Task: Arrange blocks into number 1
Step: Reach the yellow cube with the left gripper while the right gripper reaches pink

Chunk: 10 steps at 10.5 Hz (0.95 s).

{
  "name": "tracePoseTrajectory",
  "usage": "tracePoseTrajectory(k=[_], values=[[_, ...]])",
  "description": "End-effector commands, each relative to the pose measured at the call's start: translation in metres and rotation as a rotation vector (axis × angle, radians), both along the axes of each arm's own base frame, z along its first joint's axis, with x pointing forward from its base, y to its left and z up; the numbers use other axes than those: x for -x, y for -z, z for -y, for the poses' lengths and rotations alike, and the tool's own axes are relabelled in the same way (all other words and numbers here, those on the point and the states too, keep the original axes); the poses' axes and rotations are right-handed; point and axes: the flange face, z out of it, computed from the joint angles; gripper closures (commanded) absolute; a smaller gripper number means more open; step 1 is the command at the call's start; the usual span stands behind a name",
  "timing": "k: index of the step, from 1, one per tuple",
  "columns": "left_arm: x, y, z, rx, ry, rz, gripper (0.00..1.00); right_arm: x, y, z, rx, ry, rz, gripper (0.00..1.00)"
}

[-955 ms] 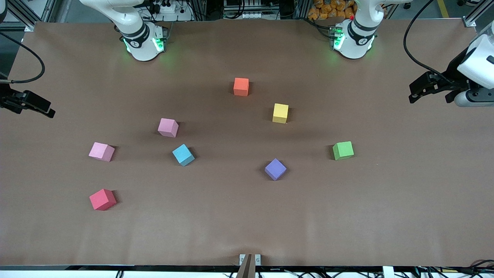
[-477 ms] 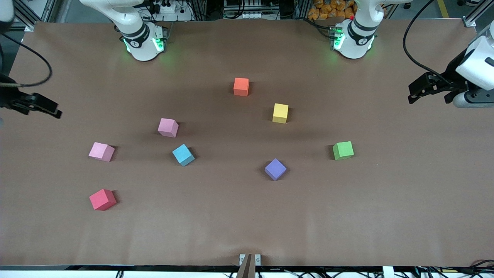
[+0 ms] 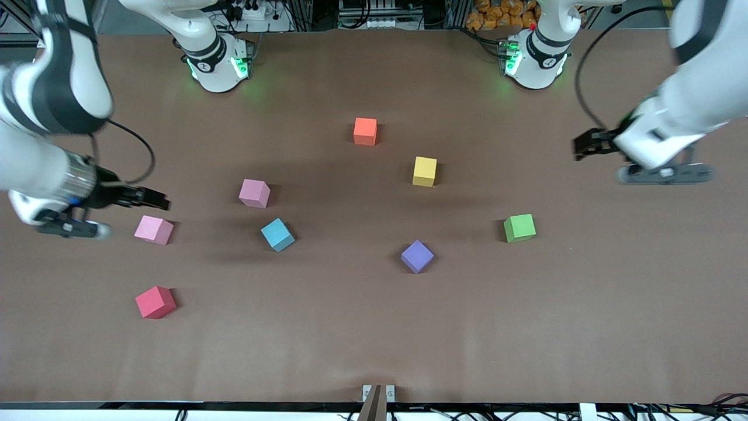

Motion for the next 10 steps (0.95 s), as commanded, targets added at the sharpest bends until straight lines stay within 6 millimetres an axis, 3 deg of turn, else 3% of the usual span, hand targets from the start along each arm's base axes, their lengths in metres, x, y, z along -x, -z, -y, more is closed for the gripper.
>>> tracePoseTrajectory(k=[1,3,5,6,10], values=[[0.03,0.055,0.059,0.004,-0.038,-0.043,0.0,0.009,0.078,-0.031,-0.014,-0.006,-0.065,0.0],[0.066,0.101,0.13,-0.007,-0.058,0.0,0.0,0.021,0.128,-0.058,0.001,0.003,-0.133,0.0],[0.116,0.144,0.186,-0.029,-0.068,0.003,0.0,0.031,0.157,-0.086,0.045,0.088,-0.201,0.0],[0.124,0.155,0.19,-0.034,-0.071,0.0,0.0,0.037,0.165,-0.092,0.06,0.112,-0.221,0.0],[0.156,0.201,0.243,-0.042,-0.073,-0.044,0.0,0.059,0.188,-0.107,0.077,0.083,-0.255,0.0]])
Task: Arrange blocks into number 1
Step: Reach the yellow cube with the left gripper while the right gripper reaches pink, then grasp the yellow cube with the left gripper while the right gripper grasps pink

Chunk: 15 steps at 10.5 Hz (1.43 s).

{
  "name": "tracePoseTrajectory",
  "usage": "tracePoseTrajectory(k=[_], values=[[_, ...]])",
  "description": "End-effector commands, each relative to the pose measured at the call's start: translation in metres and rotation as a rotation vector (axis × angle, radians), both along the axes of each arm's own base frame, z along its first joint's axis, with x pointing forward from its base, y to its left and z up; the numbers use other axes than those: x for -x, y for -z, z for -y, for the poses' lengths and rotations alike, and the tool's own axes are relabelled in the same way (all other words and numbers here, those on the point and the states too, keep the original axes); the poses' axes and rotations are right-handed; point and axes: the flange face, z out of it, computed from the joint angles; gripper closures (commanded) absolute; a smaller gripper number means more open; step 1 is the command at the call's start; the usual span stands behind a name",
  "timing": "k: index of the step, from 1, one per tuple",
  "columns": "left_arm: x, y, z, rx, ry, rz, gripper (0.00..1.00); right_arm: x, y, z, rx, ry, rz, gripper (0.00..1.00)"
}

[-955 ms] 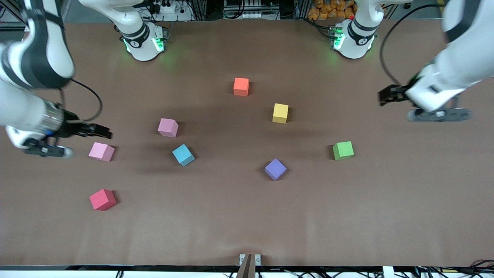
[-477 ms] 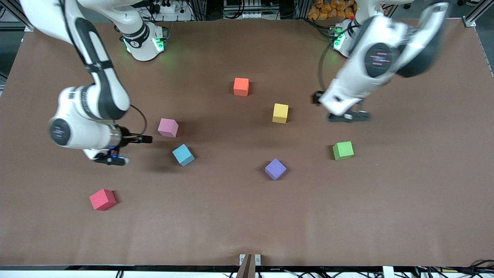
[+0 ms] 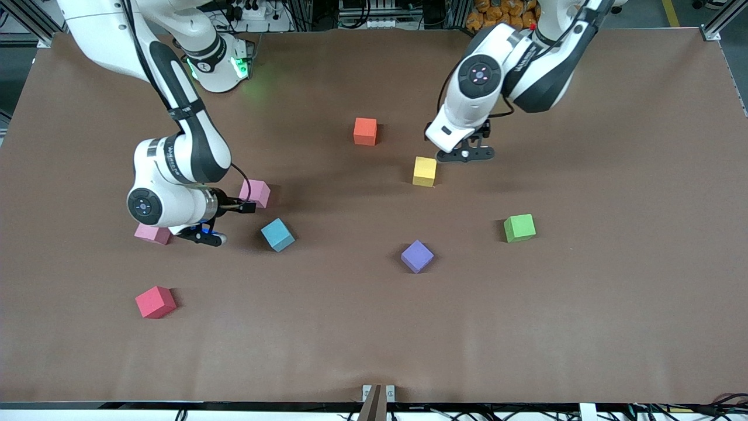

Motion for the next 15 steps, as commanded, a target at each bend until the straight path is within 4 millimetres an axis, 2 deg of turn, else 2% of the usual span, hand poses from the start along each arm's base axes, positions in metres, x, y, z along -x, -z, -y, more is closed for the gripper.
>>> tracePoseTrajectory(k=[1,2,5,7,9,10,11,12,14,15], values=[[0.018,0.027,0.028,0.017,0.022,-0.02,0.0,0.018,0.015,-0.008,-0.001,0.013,-0.005,0.0],[0.022,0.037,0.036,0.03,0.045,-0.008,0.0,0.023,0.021,-0.01,0.003,0.008,-0.003,0.0],[0.002,0.072,0.057,0.033,0.16,0.072,0.0,0.026,0.023,-0.011,0.002,0.001,-0.008,0.0],[0.002,0.085,0.054,-0.004,0.218,0.088,0.0,0.028,0.024,-0.013,0.0,-0.009,-0.011,0.02],[0.005,0.105,0.055,-0.03,0.266,0.083,0.0,0.036,0.033,-0.023,0.002,-0.033,-0.018,0.05],[0.006,0.108,0.056,-0.024,0.273,0.09,0.0,0.04,0.037,-0.028,-0.001,-0.045,-0.019,0.06],[0.006,0.112,0.055,-0.022,0.271,0.085,0.0,0.044,0.044,-0.027,0.001,-0.047,-0.023,0.11],[0.004,0.116,0.054,-0.018,0.265,0.08,0.0,0.044,0.044,-0.026,-0.008,-0.066,-0.019,0.2],[0.001,0.126,0.051,-0.005,0.255,0.072,0.0,0.042,0.045,-0.022,-0.023,-0.093,-0.012,0.45],[0.002,0.128,0.051,0.001,0.256,0.075,0.0,0.041,0.04,-0.024,-0.027,-0.098,-0.001,0.55]])
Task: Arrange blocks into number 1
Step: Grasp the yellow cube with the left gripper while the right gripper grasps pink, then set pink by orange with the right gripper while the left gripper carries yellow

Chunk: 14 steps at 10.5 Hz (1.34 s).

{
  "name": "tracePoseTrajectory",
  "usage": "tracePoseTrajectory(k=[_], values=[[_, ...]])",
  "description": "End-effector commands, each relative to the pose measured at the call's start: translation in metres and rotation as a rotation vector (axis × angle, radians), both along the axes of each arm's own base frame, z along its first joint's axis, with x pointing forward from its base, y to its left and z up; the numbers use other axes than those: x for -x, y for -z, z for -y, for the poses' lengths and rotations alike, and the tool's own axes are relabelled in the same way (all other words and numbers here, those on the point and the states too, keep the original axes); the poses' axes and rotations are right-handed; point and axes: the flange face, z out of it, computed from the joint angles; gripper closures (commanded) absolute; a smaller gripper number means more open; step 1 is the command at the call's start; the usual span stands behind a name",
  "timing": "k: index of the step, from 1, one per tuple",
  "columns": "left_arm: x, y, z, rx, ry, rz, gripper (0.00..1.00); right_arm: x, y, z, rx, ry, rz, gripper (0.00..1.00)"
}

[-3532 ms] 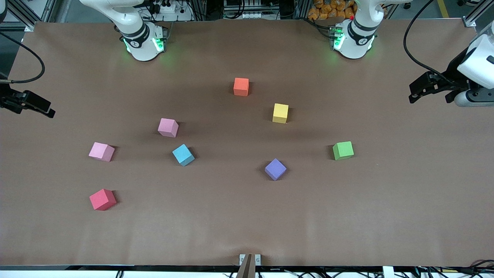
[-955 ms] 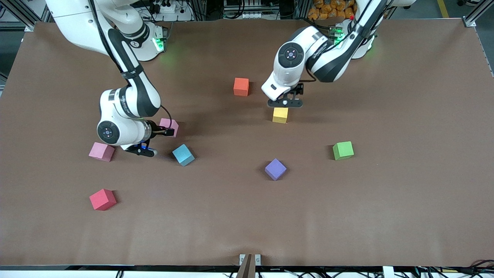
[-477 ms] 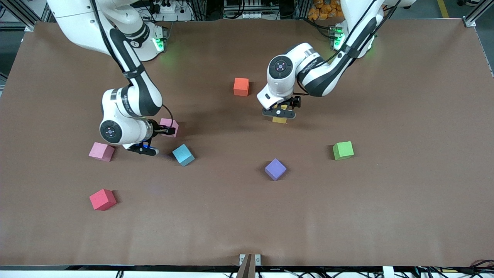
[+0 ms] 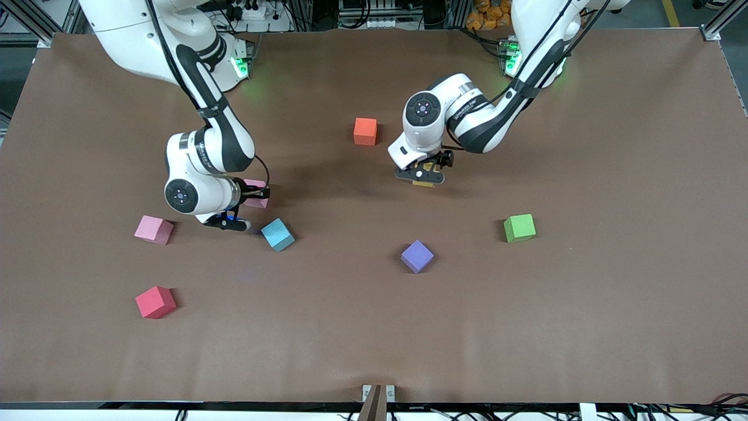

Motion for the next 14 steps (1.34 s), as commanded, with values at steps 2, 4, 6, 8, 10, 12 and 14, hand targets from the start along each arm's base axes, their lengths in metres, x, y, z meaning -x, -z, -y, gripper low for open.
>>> tracePoseTrajectory(k=[2,4,6,8,10,12,14], values=[[0.0,0.013,-0.002,0.016,0.013,0.012,0.0,-0.001,-0.036,-0.014,-0.042,-0.031,0.062,0.56],[0.002,0.022,-0.003,0.018,0.011,0.003,0.0,0.016,-0.064,-0.04,-0.062,-0.072,0.079,0.57],[-0.005,0.023,-0.009,0.021,-0.004,0.002,0.0,0.049,-0.069,-0.092,-0.031,-0.057,0.106,0.57],[-0.004,0.029,-0.011,0.007,0.015,0.008,0.0,0.075,-0.067,-0.153,0.008,0.013,0.162,0.56],[-0.003,0.032,-0.013,0.009,0.016,0.011,0.0,0.098,-0.067,-0.187,0.014,0.025,0.178,0.56],[-0.003,0.038,-0.014,0.01,0.002,0.004,0.12,0.12,-0.065,-0.219,-0.003,0.074,0.182,0.56],[-0.003,0.039,-0.012,0.008,-0.081,0.015,0.91,0.133,-0.053,-0.243,-0.053,0.111,0.19,0.56]])
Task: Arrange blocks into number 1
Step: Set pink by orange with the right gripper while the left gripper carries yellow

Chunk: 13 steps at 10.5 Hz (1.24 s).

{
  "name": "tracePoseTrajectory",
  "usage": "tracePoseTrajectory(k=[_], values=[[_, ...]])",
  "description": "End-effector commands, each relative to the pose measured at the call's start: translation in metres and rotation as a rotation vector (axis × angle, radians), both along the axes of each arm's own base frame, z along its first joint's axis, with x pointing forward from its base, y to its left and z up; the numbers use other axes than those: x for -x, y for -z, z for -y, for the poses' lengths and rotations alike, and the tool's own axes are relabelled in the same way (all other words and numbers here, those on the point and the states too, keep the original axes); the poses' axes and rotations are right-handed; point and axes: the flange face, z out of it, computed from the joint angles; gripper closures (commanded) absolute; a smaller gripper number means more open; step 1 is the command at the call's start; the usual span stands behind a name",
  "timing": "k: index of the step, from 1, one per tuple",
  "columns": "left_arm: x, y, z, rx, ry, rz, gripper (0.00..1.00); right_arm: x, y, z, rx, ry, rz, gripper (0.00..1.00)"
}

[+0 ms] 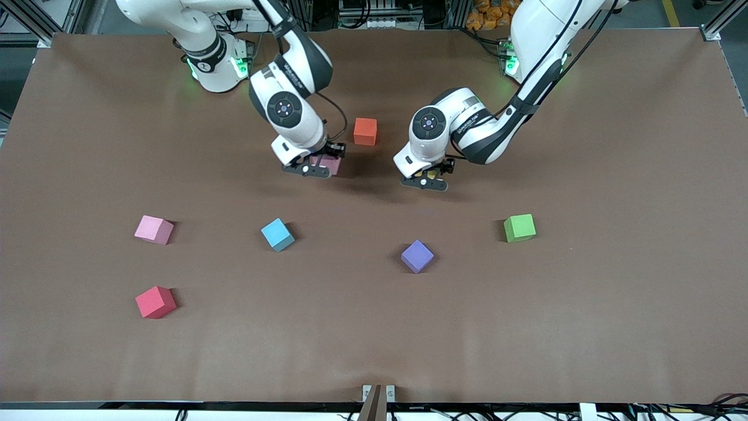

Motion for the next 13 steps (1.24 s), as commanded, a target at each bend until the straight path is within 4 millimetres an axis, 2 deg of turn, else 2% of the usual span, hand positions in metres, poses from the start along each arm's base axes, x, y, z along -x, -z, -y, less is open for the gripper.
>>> tracePoseTrajectory(k=[1,3,6,8,10,11,13], values=[[0.0,0.001,0.0,0.004,-0.049,0.031,1.0,0.012,0.012,-0.017,-0.035,0.042,0.003,0.55],[0.0,-0.005,-0.011,-0.006,-0.061,0.042,1.0,0.016,0.018,-0.031,-0.035,0.014,0.001,0.55],[0.02,-0.019,-0.022,-0.044,-0.1,0.072,1.0,0.024,0.029,-0.049,-0.04,-0.014,0.021,0.54],[0.032,-0.034,-0.02,-0.051,-0.143,0.107,1.0,0.025,0.034,-0.054,-0.048,-0.016,0.04,0.54],[0.034,-0.044,-0.02,-0.054,-0.165,0.125,1.0,0.028,0.037,-0.061,-0.051,-0.025,0.039,0.5],[0.038,-0.047,-0.023,-0.059,-0.164,0.13,1.0,0.03,0.038,-0.063,-0.05,-0.03,0.038,0.37],[0.044,-0.049,-0.024,-0.067,-0.16,0.129,1.0,0.031,0.038,-0.062,-0.046,-0.035,0.036,0.0]])
